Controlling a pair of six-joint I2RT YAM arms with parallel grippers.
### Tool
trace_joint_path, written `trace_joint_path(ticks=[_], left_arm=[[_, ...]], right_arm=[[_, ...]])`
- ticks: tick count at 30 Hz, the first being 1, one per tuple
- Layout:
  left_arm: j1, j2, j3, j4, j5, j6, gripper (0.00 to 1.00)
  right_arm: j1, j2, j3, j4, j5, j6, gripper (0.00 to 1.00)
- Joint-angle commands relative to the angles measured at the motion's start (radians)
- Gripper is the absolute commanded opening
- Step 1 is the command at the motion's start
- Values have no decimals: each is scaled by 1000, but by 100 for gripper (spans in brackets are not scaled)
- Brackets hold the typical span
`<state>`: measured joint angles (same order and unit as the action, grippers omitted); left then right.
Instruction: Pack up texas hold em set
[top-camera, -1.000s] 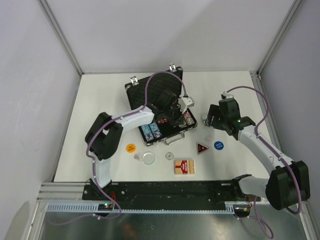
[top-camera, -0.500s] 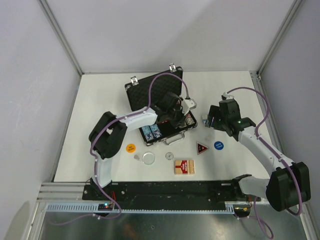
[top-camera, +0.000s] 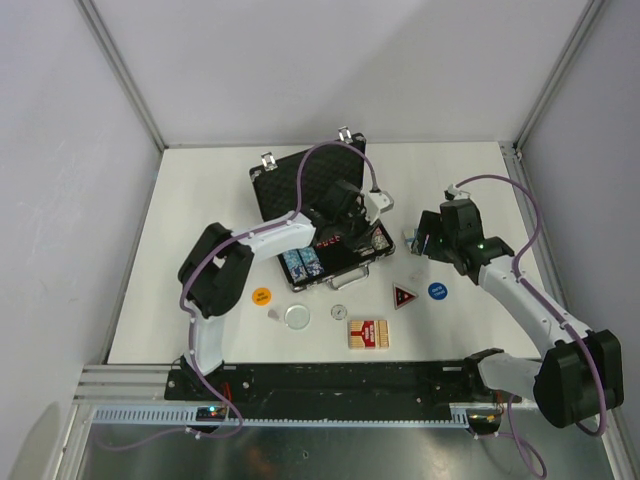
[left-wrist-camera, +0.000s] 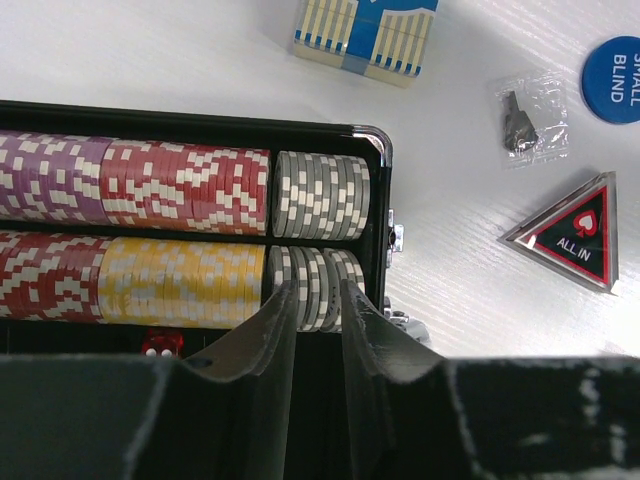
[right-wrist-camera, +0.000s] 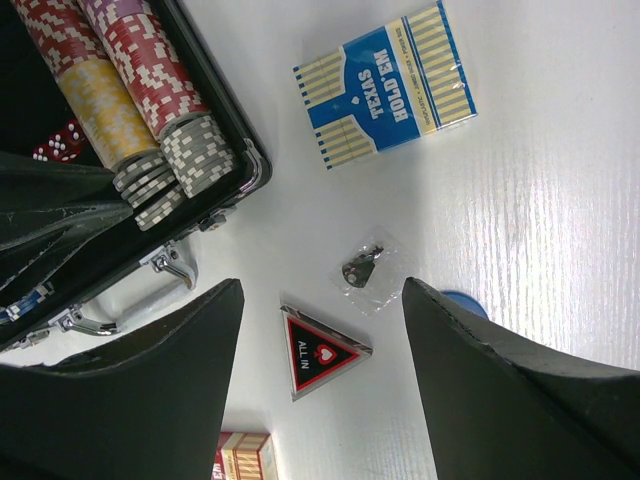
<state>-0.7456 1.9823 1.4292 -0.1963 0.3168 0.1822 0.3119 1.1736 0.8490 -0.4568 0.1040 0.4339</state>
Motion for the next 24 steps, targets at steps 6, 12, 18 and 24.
trace_joint_path(ticks=[6,12,18,24], left_arm=[[-6,-101,-9,40,-1,-99,24],[-7,-174,-67,57,-54,-159,26],[-7,-275,-109,66,-150,-173,31],[-3,-423,-170,75,-231,-174,37]], right_arm=[[-10,-34,3,-13,11,17,71],[-4,-64,-10,-39,17,33,73],[41,-110,-25,-62,43,26,75],[165,-117,-28,-63,117,63,75]])
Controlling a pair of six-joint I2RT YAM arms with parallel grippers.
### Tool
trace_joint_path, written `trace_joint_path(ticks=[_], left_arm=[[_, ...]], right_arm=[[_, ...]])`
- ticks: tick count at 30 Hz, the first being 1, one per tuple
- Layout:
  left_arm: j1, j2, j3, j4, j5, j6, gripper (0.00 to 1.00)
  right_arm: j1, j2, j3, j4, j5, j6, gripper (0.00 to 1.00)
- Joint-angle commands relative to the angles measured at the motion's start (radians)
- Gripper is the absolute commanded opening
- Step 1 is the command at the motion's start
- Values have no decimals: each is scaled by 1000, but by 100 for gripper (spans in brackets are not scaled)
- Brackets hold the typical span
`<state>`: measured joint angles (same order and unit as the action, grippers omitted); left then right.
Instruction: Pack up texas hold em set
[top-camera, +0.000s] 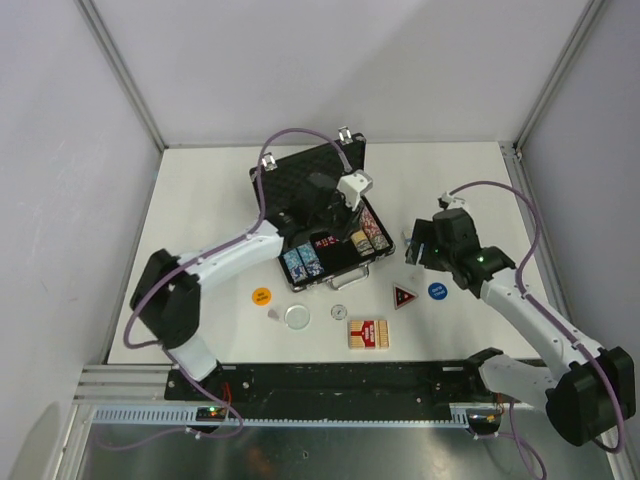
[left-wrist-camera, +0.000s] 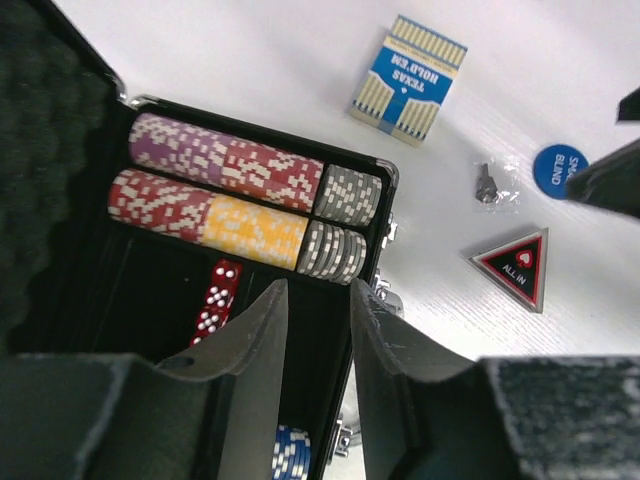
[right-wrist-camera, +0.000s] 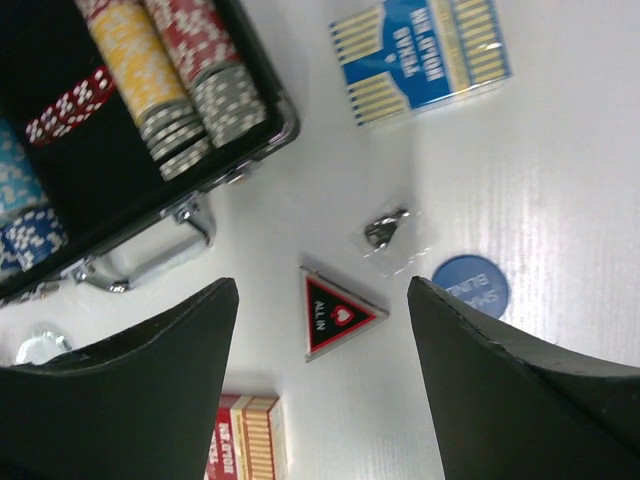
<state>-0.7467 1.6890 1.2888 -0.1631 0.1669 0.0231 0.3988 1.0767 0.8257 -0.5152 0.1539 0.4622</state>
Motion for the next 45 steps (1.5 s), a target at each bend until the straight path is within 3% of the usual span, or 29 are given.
trace_joint_path(ticks=[1,5,13,18,22,27,33,45], left_arm=[[-1,-161,-42,45,-96,-15,37],[3,-287,-105,58,-197,-44,45],[10,-584,-245,101,-435,-82,80],[12,-723,-311,106,-506,-93,97],[14,-777,-351,106,-512,-107,99],[15,-802,-365,105,-489,-110,100],[16,-817,-386,103,-463,-120,100],[17,-806,-401,100,-436,-137,100]], right_arm=[[105,-20,-6,0,80,41,76],[251,-5,-6,23,126,54,77],[483,91,-7,92,168,101,76],[611,190,7,129,169,118,76],[706,289,49,131,192,94,82],[741,460,149,112,184,39,84],[742,618,237,74,151,11,75],[701,686,243,70,85,21,63]])
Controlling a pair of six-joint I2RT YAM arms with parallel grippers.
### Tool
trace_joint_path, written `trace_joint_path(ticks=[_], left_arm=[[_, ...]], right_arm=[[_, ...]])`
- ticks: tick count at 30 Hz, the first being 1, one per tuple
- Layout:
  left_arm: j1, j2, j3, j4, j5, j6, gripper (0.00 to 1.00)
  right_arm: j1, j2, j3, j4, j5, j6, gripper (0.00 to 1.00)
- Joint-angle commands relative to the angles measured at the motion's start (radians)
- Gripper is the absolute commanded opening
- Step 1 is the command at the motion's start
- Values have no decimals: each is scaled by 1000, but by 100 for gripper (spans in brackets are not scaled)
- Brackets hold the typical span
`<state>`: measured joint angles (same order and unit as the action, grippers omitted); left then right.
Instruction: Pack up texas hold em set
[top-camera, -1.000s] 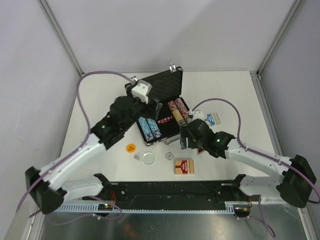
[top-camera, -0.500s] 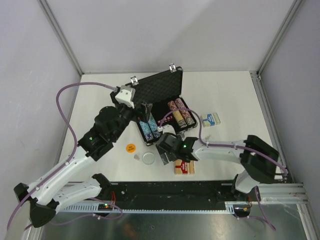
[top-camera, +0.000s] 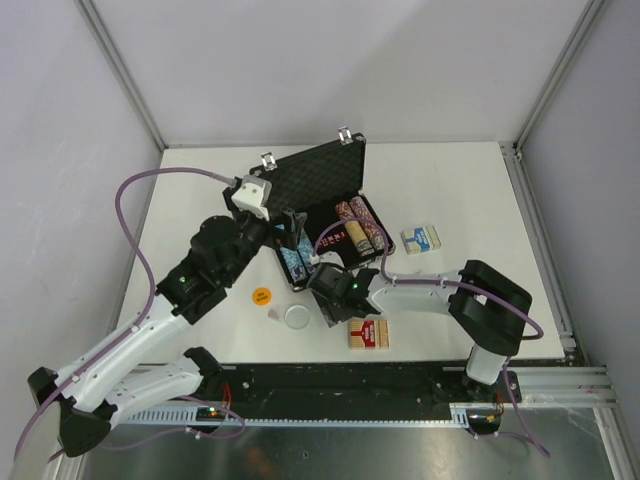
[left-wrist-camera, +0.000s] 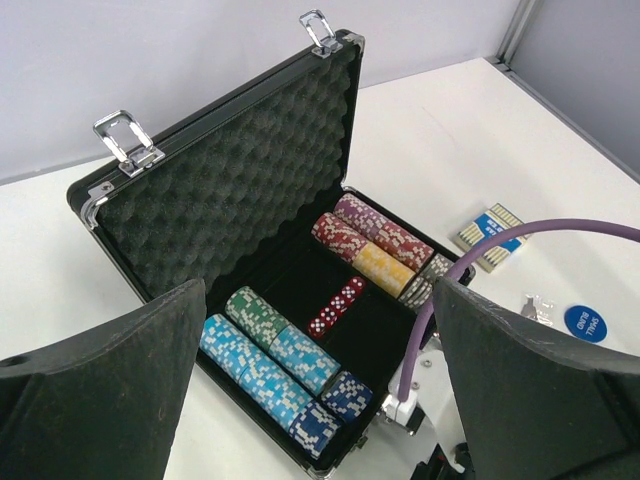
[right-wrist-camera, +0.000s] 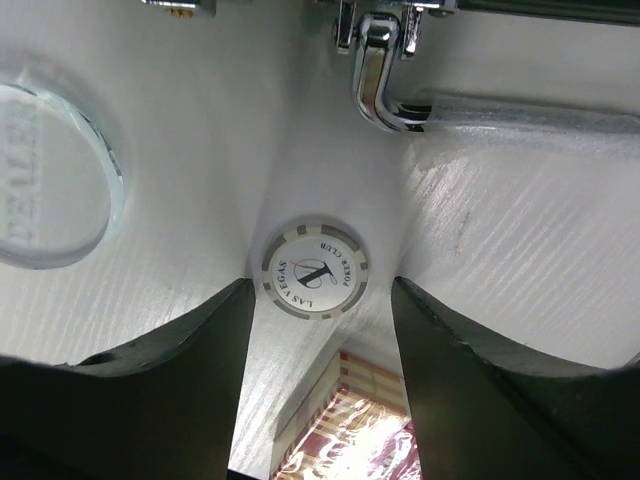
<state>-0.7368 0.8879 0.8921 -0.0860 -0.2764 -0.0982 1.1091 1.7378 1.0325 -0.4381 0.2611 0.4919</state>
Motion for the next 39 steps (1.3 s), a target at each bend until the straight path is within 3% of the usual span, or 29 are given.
trace_joint_path(ticks=[1,7,14,22,39], left_arm=[[7,-3,-4,23,5,-14,100],[6,6,-1,22,5,-8,100],[20,11,-7,20,27,-31,100],[155,19,-25,20,214,-144,100],[345,101,-113,20,629,-312,100]], right_arm=[[-10,31,36,-7,-27,-10,62],[-11,56,36,-5,-38,-12,60],[-4,49,35,-14,12,-7,48],[15,3,35,18,71,-22,38],[24,-173,35,14,136,-21,37]])
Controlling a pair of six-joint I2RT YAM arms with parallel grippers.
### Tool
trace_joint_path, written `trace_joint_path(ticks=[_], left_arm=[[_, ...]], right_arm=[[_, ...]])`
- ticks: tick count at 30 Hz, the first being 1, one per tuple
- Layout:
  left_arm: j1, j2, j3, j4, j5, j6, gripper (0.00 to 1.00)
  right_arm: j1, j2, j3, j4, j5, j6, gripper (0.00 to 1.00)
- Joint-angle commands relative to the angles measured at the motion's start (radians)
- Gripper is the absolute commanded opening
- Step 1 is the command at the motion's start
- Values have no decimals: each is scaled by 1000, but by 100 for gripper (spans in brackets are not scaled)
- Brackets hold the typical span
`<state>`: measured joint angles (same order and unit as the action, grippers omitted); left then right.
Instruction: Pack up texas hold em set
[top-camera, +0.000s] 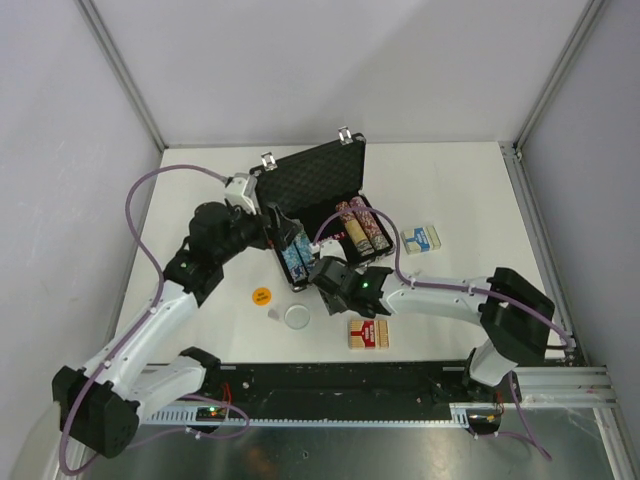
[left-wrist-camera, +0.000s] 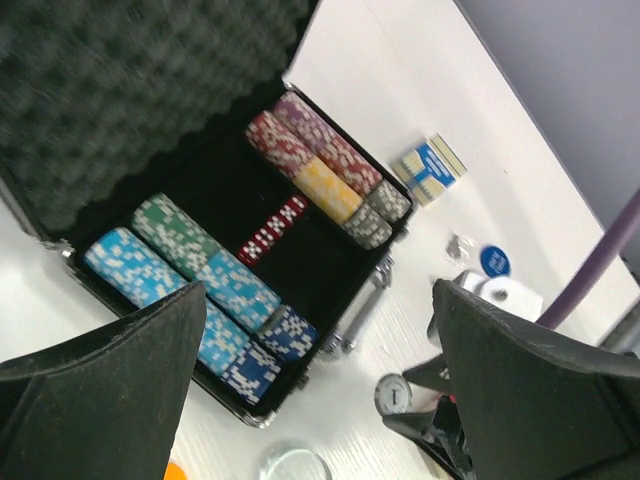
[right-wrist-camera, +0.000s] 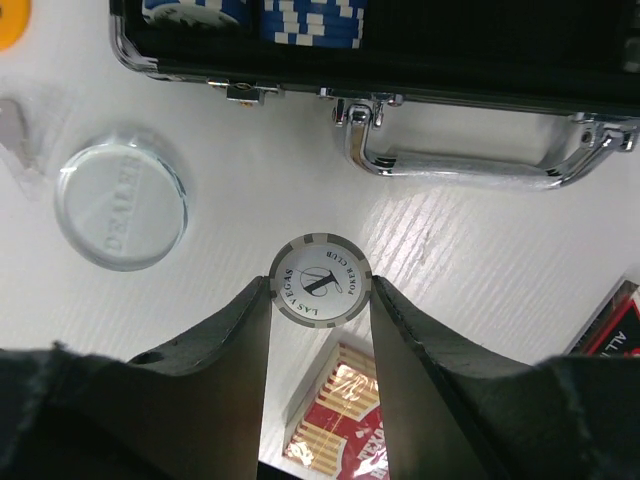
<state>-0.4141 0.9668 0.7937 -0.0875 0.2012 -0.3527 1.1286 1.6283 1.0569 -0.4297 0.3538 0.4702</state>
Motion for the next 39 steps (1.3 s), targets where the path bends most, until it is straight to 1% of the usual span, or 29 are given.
trace_joint_path(ticks=[1,3,9,13,16,19,21,24,30,35,39], left_arm=[[27,37,-17,22,192,-62,100],[33,70,-16,22,275,-73,98],[49,190,12,22,522,-114,100],[50,247,27,23,617,-116,99],[51,295,35,22,686,-118,90],[51,350,55,23,757,-122,73],[51,389,70,22,810,-124,67],[50,422,75,22,824,-121,65],[43,445,67,23,830,-118,64],[25,451,64,23,810,-108,60],[13,458,61,23,833,-110,59]], right_arm=[[3,-77,12,4,47,2,37],[3,-103,12,3,59,1,37],[3,-180,11,5,121,-1,37],[-3,-222,11,10,134,0,38],[-6,-251,11,20,128,-8,38],[-10,-270,11,36,90,-24,39],[-13,-273,11,42,52,-31,40],[-10,-270,12,35,32,-27,40],[-4,-265,24,26,28,-21,40],[8,-226,67,-9,51,-39,40],[15,-206,79,-21,63,-47,40]])
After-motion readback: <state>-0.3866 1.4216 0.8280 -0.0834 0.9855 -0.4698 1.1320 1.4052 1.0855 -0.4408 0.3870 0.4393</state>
